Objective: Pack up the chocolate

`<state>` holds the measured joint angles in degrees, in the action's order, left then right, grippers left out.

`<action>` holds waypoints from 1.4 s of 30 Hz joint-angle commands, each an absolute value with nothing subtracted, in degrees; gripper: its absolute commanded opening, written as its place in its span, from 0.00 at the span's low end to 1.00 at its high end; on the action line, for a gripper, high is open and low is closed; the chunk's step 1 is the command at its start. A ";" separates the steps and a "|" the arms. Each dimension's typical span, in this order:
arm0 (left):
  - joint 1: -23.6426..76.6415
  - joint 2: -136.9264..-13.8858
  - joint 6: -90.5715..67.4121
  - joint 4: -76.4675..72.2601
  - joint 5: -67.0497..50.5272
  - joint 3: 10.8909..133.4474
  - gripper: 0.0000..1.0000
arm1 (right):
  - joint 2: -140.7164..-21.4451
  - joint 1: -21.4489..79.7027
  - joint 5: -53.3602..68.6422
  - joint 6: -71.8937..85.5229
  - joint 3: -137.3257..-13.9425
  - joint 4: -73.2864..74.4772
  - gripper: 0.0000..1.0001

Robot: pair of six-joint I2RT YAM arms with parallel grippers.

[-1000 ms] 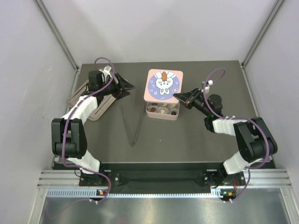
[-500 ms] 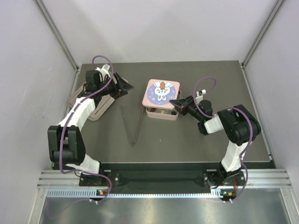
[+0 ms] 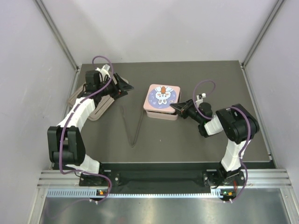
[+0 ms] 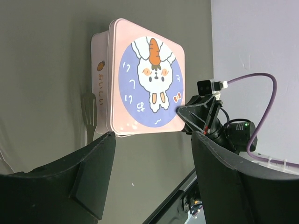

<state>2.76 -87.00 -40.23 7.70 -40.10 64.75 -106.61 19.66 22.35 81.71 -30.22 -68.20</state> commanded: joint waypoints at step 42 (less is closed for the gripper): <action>3.51 -85.43 -39.02 6.86 -40.08 65.39 0.69 | -108.99 15.82 29.27 81.91 -27.77 -73.21 0.06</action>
<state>3.18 -87.00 -40.10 7.79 -40.10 64.73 -108.95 16.21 27.83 83.09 -27.73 -71.11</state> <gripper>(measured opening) 0.695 0.152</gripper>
